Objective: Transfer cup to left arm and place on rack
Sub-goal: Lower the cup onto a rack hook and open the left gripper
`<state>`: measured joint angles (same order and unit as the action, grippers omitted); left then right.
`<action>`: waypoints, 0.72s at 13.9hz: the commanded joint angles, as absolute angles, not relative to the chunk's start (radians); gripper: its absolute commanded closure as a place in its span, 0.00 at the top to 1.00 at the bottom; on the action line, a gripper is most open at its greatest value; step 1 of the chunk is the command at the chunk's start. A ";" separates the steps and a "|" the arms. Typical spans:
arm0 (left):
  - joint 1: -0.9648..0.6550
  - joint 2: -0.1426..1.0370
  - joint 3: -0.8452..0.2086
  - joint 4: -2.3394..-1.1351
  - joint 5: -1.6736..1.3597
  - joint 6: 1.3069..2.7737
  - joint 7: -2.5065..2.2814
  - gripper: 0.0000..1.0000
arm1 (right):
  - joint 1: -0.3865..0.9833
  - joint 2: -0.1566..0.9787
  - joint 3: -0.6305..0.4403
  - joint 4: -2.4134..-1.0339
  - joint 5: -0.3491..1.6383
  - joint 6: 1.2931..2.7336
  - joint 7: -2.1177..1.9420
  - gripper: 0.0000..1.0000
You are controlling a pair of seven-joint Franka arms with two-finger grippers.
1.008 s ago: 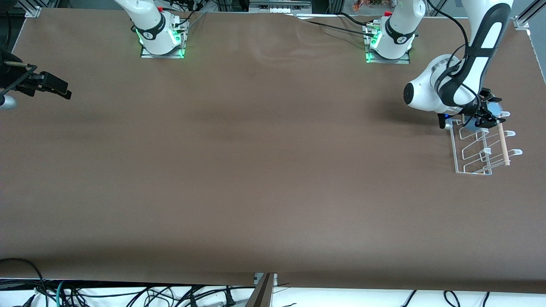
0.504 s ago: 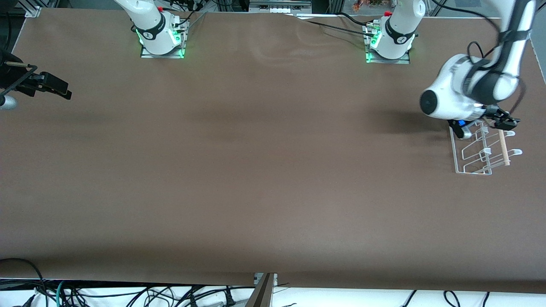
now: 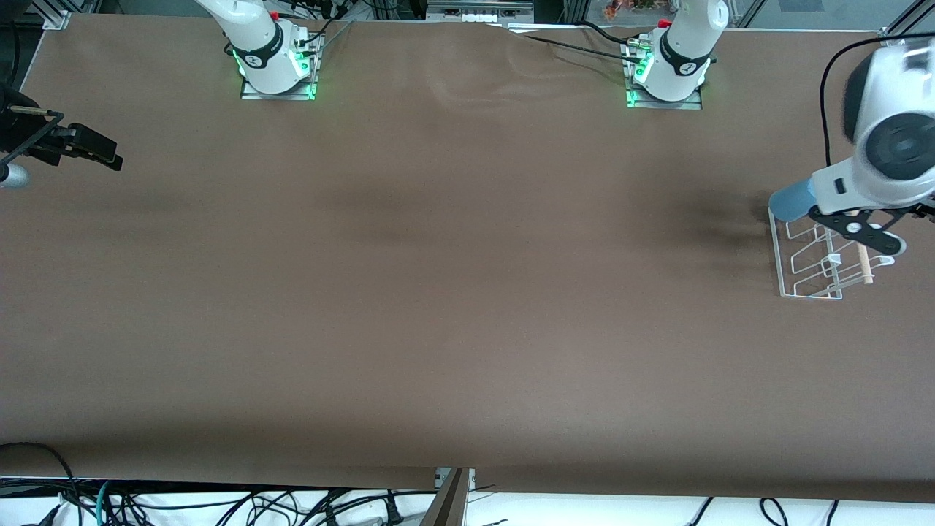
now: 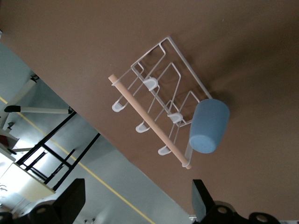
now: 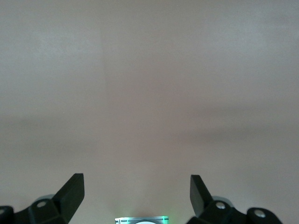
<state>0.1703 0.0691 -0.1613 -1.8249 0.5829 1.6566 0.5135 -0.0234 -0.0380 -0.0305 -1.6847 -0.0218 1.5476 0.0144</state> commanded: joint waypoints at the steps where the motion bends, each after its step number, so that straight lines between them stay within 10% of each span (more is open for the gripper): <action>1: 0.181 0.087 -0.161 -1.697 0.402 1.632 0.487 1.00 | -0.025 -0.034 -0.031 -1.667 -0.023 1.540 0.015 1.00; 10: 0.115 0.081 -0.124 -1.510 0.061 1.598 -0.096 1.00 | -0.025 -0.034 -0.031 -1.667 -0.023 1.539 0.014 1.00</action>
<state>0.1587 0.0702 -0.1336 -1.5949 0.0817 1.6419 -0.0117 -0.0236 -0.0378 -0.0307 -1.6845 -0.0219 1.5476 0.0144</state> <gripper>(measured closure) 0.000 0.000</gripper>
